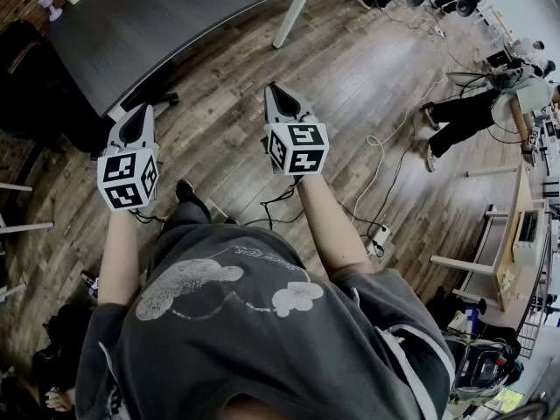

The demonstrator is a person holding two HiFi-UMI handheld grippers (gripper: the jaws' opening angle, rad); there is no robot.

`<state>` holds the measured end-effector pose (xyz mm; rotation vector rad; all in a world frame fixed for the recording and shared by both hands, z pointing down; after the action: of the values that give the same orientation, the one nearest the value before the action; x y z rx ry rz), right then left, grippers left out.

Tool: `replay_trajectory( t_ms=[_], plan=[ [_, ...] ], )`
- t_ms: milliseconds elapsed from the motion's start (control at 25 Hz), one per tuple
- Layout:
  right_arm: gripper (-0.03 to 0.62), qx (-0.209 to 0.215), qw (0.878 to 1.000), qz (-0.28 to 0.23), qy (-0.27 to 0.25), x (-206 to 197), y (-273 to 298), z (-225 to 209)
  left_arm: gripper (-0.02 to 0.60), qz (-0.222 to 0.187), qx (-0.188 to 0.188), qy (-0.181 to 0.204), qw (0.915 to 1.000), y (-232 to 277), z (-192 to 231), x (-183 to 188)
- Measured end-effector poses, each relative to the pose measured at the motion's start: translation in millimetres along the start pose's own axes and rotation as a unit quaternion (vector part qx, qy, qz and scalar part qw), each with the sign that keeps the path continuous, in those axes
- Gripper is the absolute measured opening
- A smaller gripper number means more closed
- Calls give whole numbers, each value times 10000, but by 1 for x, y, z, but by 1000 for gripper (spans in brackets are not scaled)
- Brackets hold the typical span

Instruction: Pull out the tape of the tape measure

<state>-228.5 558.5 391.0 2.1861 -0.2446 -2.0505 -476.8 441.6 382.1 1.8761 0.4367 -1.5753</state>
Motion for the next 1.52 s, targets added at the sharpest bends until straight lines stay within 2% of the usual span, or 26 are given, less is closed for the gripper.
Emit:
replay_trajectory(
  t_ms=[360,600,680,800,840,880,920,1000,1080,1160,1320,1520],
  plan=[
    [29,18,10000,-29,38,2,-5,-2,8,-34,35,15,10000,4,2,8],
    [29,64,9998,103,181,-17,-17,-7,8,100,143,-115,9998,-8,-8,-12],
    [29,68,9998,34,158,-19,-20,-8,8,25,172,-200,9996,-10,-10,-10],
    [32,114,9998,-128,-34,-15,-24,-12,15,-188,220,-83,9995,-9,-16,2],
    [35,163,9997,-129,-88,-13,-23,-13,64,-228,160,-57,9996,-7,-19,6],
    [37,226,9996,-120,-111,-12,-23,-13,150,-211,48,-83,9997,-3,-22,8],
    [59,295,9994,-111,-111,-11,-22,-14,194,-145,-81,-152,9997,2,-24,8],
    [248,422,9990,-88,-101,-11,-18,-15,246,15,-280,-292,9992,12,-25,4],
    [289,453,9989,-31,-132,-13,-9,-21,326,136,-397,-343,9985,27,-24,-1],
    [308,381,9991,62,-150,-16,-1,-32,365,235,-512,-392,9976,45,-25,-5],
    [324,229,9996,151,-21,-17,22,-64,395,338,-739,-459,9956,91,-31,-2],
    [328,-6,9998,200,23,-10,84,-132,407,318,-879,-383,9949,192,-31,12]
  ],
)
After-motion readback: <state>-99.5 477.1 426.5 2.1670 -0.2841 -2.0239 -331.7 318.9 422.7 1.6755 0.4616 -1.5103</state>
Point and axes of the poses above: the fingertips, and each gripper's own axes: y forward along the fingers, z to its left, x out of its top, the point moved 4 cm from there along -y, backward along the fingers, and after that the axes turned 10 degrees about x, right-handed, at the moved point
